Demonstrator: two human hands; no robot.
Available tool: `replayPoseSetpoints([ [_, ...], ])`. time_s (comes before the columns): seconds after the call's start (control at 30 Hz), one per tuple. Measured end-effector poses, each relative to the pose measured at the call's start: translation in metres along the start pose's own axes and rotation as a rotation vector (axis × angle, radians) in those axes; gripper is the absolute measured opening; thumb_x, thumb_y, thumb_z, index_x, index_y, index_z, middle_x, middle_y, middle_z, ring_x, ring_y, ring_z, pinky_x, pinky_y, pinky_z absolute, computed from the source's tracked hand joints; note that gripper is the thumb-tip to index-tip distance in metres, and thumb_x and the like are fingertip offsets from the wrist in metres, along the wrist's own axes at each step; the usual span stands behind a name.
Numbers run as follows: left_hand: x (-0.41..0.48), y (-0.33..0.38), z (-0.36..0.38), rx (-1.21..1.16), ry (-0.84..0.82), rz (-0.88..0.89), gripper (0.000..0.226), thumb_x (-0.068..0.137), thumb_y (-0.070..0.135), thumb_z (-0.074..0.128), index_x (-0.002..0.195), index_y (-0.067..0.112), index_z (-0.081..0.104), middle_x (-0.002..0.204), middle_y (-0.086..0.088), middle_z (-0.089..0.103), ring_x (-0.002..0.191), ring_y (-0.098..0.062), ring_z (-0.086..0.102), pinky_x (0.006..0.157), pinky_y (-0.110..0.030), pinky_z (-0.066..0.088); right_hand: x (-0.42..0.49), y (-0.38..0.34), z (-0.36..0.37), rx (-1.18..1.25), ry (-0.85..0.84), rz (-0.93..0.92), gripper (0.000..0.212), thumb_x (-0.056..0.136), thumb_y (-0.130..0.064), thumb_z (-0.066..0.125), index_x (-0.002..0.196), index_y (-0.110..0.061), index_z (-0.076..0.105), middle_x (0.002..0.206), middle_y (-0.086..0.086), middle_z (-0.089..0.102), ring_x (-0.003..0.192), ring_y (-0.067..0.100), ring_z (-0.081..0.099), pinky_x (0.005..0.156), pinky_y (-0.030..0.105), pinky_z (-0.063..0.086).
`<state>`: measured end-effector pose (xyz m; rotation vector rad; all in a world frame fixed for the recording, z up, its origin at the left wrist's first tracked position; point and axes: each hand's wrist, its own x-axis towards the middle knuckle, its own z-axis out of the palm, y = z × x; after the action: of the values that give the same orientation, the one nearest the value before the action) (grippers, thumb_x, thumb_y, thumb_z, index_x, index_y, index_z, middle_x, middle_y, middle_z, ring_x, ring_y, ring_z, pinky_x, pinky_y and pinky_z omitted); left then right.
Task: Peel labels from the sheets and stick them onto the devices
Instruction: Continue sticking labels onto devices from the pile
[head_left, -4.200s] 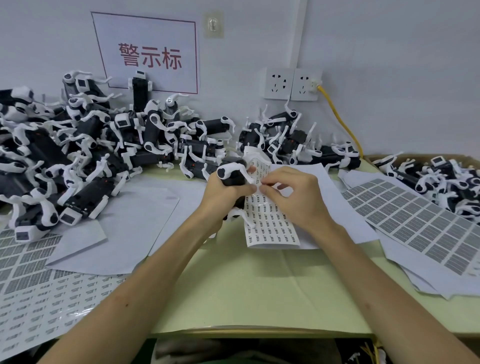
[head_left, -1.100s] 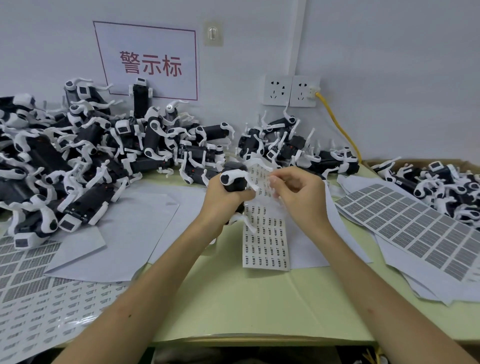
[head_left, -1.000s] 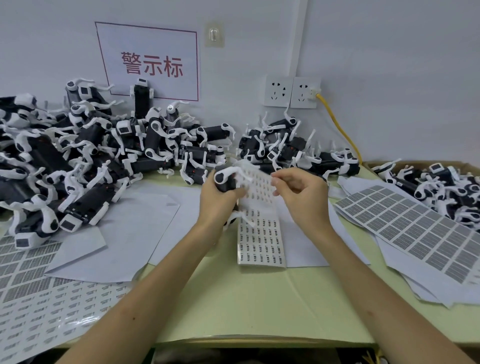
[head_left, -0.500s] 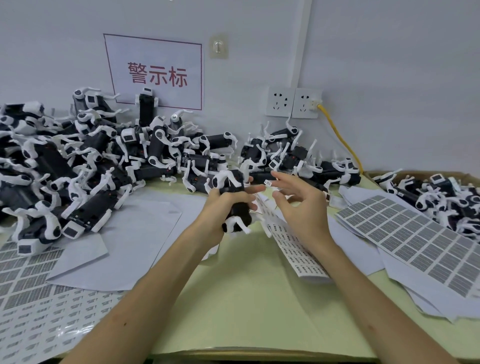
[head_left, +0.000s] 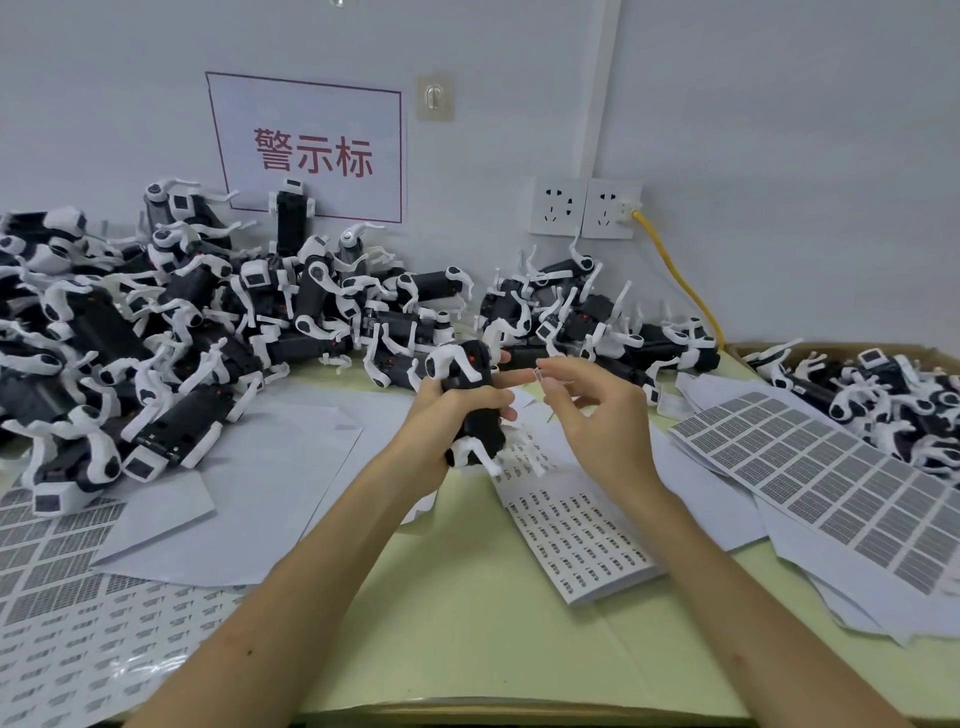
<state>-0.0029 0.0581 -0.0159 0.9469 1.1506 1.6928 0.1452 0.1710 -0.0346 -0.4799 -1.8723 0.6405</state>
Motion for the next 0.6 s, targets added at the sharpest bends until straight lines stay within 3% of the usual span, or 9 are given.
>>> replayPoseSetpoints([
  [0.17,0.0009,-0.0042,-0.0010,0.063,0.019,0.020,0.028,0.089,-0.004,0.071,0.115,0.004,0.068,0.099,-0.002,0.080,0.075,-0.016,0.070,0.064,-0.033,0.062,0.0012,-0.0011,-0.0023,-0.025,0.031,0.009,0.010,0.092,-0.017,0.075,0.094,-0.027,0.077,0.091,-0.021,0.072,0.077,0.007,0.067,0.066,0.014,0.049],
  [0.3,0.0020,-0.0050,-0.0007,0.114,0.005,0.039,0.030,0.089,-0.004,0.072,0.117,0.007,0.069,0.108,-0.001,0.080,0.080,-0.016,0.069,0.078,-0.036,0.063,0.0020,-0.0023,-0.0028,-0.031,0.036,0.035,0.012,0.090,-0.017,0.076,0.089,-0.029,0.075,0.089,-0.021,0.071,0.073,0.011,0.066,0.064,0.020,0.051],
  [0.43,0.0013,-0.0041,-0.0002,0.151,0.003,0.047,0.025,0.089,-0.003,0.072,0.112,0.006,0.073,0.105,0.000,0.080,0.078,-0.015,0.070,0.070,-0.028,0.059,0.0021,-0.0028,-0.0024,-0.048,0.049,0.044,0.016,0.090,-0.018,0.077,0.083,-0.031,0.071,0.087,-0.019,0.069,0.070,0.012,0.065,0.063,0.019,0.050],
  [0.53,0.0011,-0.0044,0.0005,0.144,0.025,0.036,0.020,0.088,-0.004,0.073,0.103,0.010,0.075,0.095,-0.002,0.081,0.078,-0.018,0.074,0.069,-0.030,0.061,0.0015,-0.0023,-0.0015,-0.073,0.046,0.034,0.015,0.090,-0.019,0.077,0.082,-0.030,0.070,0.085,-0.017,0.069,0.067,0.013,0.064,0.061,0.017,0.048],
  [0.6,0.0006,-0.0050,0.0018,0.151,0.022,0.038,0.019,0.089,-0.003,0.074,0.099,0.012,0.077,0.099,-0.003,0.081,0.080,-0.020,0.075,0.068,-0.033,0.061,0.0014,-0.0012,-0.0009,-0.094,0.047,0.017,0.013,0.090,-0.018,0.077,0.082,-0.026,0.070,0.085,-0.016,0.068,0.066,0.012,0.063,0.061,0.015,0.046],
])
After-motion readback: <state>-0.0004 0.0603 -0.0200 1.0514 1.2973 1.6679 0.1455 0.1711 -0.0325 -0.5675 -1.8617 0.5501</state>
